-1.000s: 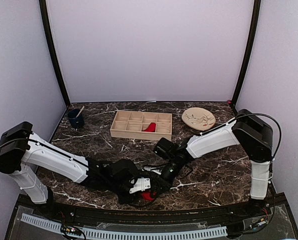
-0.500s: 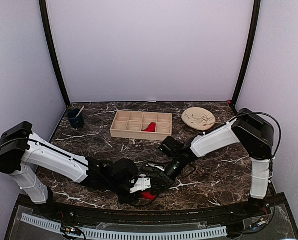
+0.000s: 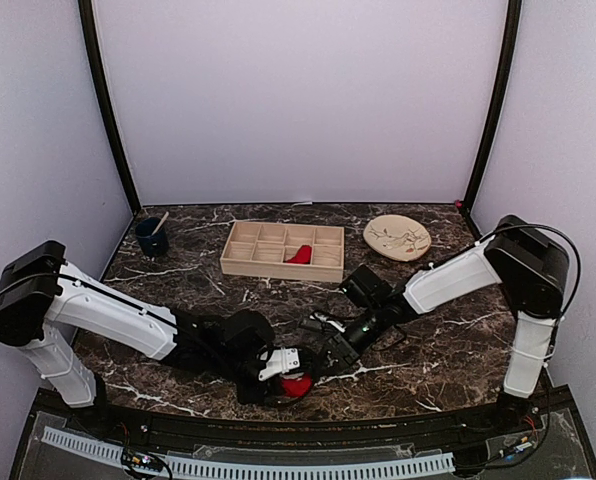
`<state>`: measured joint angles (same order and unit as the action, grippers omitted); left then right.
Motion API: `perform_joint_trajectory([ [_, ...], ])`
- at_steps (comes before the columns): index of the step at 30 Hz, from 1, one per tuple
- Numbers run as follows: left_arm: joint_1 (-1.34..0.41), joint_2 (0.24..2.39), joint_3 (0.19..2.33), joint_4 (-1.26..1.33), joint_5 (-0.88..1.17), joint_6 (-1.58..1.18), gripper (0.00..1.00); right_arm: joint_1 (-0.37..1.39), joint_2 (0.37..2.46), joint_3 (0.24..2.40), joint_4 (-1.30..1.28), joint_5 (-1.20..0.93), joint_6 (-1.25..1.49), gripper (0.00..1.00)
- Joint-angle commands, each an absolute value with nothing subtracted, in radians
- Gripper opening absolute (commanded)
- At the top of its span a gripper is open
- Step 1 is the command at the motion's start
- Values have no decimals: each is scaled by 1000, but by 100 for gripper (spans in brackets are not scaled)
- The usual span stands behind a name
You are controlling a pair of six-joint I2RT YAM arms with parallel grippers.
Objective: Roll the socks
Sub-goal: Roll the sock at the center of the board.
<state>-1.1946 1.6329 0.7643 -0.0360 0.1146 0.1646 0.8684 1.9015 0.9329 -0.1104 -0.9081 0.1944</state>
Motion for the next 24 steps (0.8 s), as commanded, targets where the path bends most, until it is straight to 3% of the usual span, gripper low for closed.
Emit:
perform_joint_trajectory([
  [1,-1143,1669,781,-120,222,120,0,861,1832,895,-28,-826,226,34],
  [14,-1051,1787,861,-231,443,79,0,890,1679,810,-3,-534,168,34],
  [24,-983,1859,889,-295,582,61,0,1013,1603,785,-10,-305,107,34],
])
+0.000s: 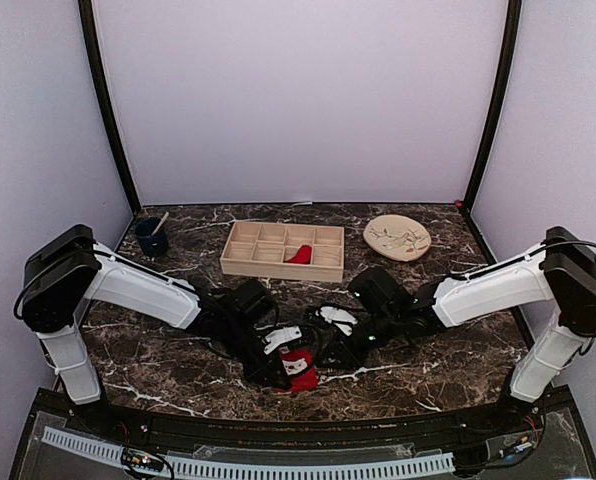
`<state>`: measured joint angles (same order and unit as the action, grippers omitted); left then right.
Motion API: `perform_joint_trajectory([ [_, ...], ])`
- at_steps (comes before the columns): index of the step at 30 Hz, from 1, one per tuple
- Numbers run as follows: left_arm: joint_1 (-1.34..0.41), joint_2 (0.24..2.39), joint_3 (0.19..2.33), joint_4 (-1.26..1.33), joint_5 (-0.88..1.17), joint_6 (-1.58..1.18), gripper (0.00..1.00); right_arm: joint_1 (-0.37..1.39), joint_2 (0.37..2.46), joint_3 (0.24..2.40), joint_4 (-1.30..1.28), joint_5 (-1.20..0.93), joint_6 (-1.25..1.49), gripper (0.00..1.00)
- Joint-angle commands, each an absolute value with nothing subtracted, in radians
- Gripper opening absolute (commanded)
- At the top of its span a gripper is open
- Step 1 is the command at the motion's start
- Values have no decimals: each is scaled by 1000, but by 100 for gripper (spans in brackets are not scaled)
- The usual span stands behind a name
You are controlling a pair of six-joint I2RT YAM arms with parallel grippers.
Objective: Roll the socks
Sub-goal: Roll the sock at the center of the board.
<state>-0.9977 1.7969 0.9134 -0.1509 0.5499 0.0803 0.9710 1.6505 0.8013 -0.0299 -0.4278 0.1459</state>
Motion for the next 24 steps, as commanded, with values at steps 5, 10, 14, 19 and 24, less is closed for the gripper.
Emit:
perform_joint_trajectory([
  [5,-950,1875,886,-299,631,40,0,1043,1538,755,6,-232,92,34],
  [10,-920,1909,894,-310,714,23,0,1070,1517,748,9,-204,77,35],
  [14,-904,1945,900,-335,787,30,0,1112,1524,766,-7,-179,54,35],
  [19,-879,1976,904,-354,850,33,0,1166,1542,795,-26,-148,19,35],
  [24,-853,2002,908,-373,885,39,0,1195,1547,814,-37,-136,0,36],
])
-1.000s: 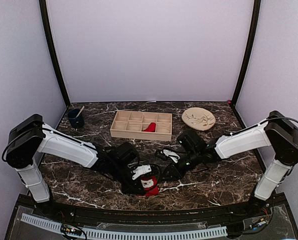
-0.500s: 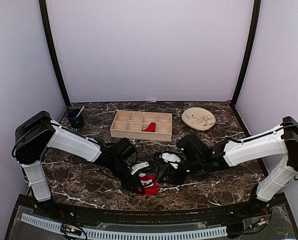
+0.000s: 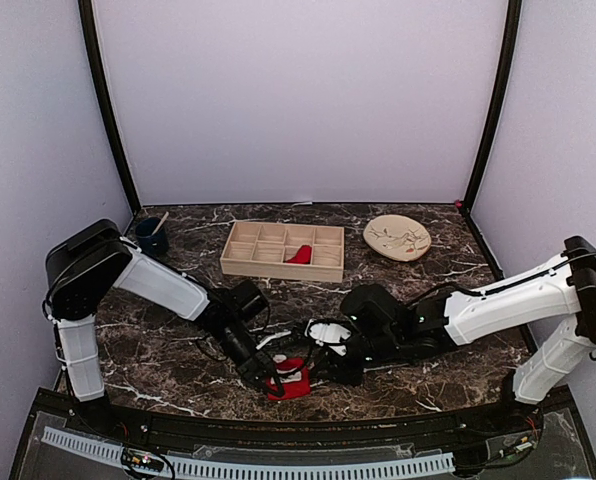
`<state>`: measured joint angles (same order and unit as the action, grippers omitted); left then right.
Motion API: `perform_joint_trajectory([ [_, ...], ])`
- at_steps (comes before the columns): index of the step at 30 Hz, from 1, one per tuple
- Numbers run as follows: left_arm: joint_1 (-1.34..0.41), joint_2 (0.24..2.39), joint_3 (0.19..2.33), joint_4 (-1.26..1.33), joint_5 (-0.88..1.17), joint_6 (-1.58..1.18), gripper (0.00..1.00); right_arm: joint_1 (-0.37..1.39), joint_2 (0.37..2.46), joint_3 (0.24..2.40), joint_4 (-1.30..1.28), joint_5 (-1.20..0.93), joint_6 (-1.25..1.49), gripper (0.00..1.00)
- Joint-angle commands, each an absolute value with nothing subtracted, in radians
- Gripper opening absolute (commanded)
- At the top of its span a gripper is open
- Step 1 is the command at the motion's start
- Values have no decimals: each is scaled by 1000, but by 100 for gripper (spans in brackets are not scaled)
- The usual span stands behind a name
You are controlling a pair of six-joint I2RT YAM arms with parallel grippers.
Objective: Roll the socks
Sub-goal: Roll the sock at the center of the board.
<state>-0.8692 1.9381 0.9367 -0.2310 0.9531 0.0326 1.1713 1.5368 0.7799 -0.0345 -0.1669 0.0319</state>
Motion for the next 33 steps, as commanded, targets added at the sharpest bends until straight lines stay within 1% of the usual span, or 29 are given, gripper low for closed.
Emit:
perform_joint_trajectory([
  [1,-849,2006,911,-375,893,41,0,1201,1549,817,-39,-134,-3,36],
  [14,-812,2073,949,-452,959,105,0,1294,1666,913,-85,-107,-77,38],
  [33,-795,2125,980,-494,1020,154,0,1330,1757,969,-106,-71,-145,38],
])
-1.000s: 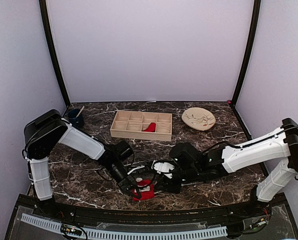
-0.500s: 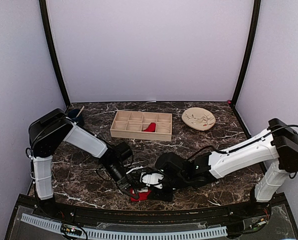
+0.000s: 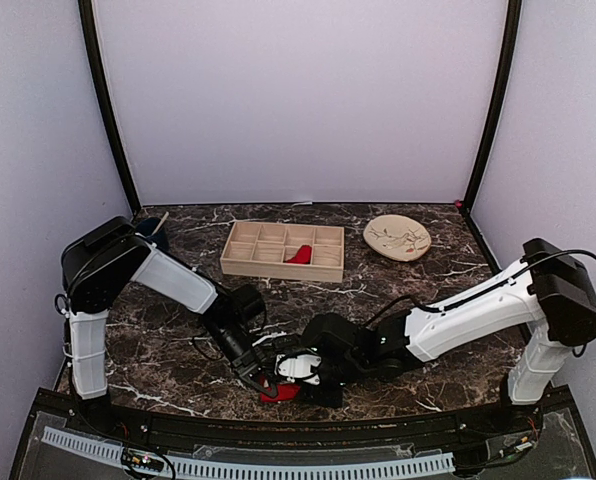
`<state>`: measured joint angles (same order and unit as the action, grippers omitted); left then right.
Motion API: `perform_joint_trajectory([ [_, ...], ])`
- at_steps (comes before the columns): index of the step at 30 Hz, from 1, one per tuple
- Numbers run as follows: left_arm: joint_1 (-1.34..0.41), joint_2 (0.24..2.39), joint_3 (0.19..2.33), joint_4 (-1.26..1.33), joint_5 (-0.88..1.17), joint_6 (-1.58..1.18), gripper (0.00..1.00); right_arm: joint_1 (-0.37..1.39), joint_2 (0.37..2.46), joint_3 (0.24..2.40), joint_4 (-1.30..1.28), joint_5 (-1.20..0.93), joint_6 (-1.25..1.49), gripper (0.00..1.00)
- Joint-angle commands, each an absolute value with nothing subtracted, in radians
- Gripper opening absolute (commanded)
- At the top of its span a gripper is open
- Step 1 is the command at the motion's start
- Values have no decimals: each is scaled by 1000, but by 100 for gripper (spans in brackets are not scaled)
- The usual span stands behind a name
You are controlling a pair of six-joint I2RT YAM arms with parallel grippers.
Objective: Roll the socks
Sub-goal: Roll the sock at the center of the board.
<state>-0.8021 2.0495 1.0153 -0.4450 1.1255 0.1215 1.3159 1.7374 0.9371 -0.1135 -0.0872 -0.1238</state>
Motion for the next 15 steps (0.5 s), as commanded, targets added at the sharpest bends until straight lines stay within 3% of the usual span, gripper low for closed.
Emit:
perform_joint_trajectory([
  [1,-794,2128,980,-494,1021,154,0,1331,1760,970,-105,-71,-147,38],
  [15,-795,2146,969,-501,1022,161,0,1331,1808,991,-95,-86,-163,19],
])
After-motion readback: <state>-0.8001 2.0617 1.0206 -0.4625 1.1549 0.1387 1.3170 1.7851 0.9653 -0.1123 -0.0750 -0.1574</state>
